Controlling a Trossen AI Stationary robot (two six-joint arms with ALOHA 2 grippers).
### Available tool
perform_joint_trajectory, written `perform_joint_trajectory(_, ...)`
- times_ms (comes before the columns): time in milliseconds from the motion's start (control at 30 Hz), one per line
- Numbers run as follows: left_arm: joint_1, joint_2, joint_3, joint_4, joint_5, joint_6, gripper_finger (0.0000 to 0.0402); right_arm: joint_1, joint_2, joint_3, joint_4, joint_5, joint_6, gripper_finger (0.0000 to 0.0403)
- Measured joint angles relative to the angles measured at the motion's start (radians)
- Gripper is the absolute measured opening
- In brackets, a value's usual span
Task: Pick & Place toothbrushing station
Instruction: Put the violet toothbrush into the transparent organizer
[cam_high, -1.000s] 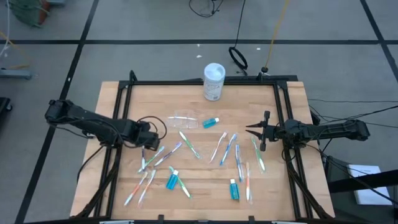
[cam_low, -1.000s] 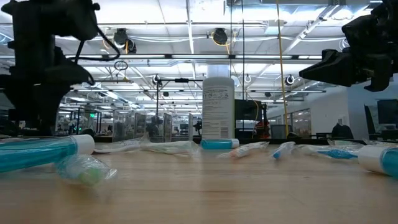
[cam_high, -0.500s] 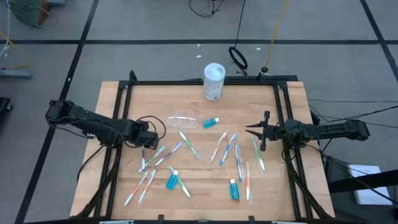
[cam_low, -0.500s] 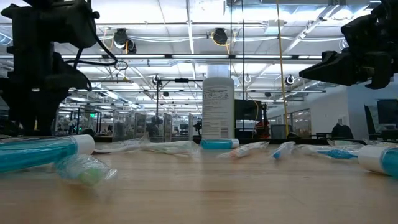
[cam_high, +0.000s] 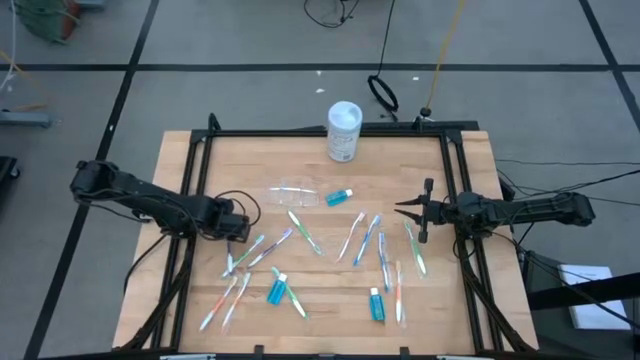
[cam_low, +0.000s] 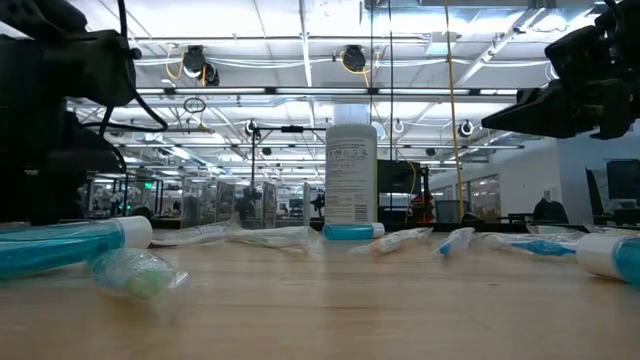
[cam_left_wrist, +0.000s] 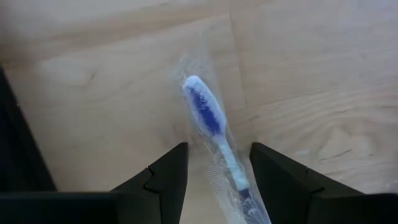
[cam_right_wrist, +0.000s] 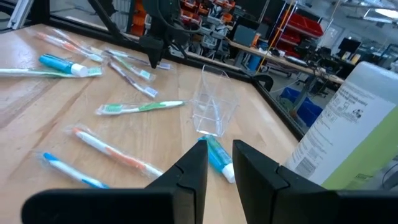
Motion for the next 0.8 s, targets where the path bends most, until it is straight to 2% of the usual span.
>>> perform_joint_trajectory(133,0.001,0.002,0.018,0.016,-0.053,0.100,0.0182,0.000,0.012,0.000,-0.004,0.000,0.003,0.0066)
perform_joint_trajectory(367,0.001,0.002,0.020,0.155,-0.065,0.200,0.0182,0.000,0.031,-0.001,-0.001,0.000,0.030,0.0066)
perform_joint_trajectory(467,0.001,0.003,0.021,0.234,-0.130,0.305,0.0182,0.000,0.037,-0.001,-0.002,0.000,0.060,0.0066)
perform_joint_trajectory(533,0.002,0.003,0.021,0.285,-0.138,0.387,0.0182,0.000,0.043,-0.001,-0.002,0.000,0.070,0.0066)
perform_joint_trajectory(667,-0.001,0.003,0.021,0.380,-0.089,0.487,0.0182,0.000,0.054,0.000,-0.002,0.000,0.073,0.0066)
perform_joint_trajectory(800,-0.002,0.002,0.022,0.418,0.027,0.567,0.0182,0.000,0.067,0.000,-0.002,0.000,0.095,0.0066)
